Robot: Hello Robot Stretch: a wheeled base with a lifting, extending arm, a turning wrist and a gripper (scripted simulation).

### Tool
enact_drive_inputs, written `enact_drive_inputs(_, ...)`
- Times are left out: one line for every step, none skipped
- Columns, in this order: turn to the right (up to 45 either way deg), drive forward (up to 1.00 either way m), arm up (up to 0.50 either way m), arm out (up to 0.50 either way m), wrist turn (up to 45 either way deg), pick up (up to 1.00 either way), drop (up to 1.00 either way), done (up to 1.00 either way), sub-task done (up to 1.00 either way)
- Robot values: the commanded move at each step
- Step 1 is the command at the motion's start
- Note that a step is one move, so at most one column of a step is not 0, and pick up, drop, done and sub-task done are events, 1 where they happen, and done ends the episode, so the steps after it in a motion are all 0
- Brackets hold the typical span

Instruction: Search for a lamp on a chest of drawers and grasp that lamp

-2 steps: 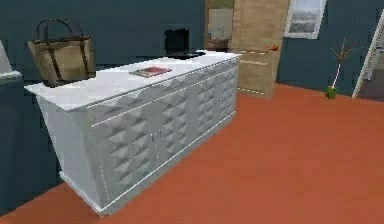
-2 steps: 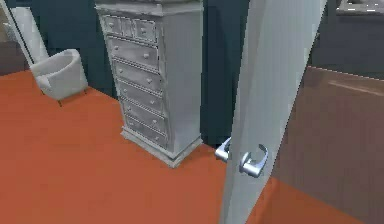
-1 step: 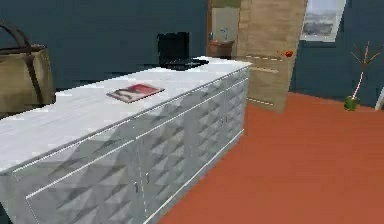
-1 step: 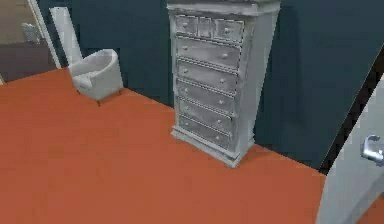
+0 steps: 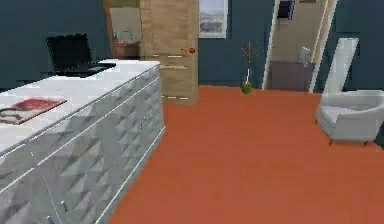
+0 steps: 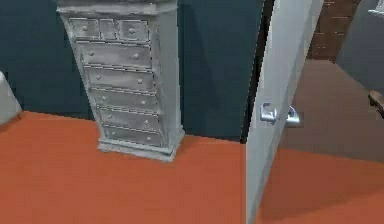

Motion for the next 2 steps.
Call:
enact_drive_inputs(0.0, 1.0, 0.0, 0.0, 0.0, 0.0, 0.0, 0.0, 0.0)
enact_drive_inputs(0.0, 1.0, 0.0, 0.0, 0.0, 0.0, 0.0, 0.0, 0.0)
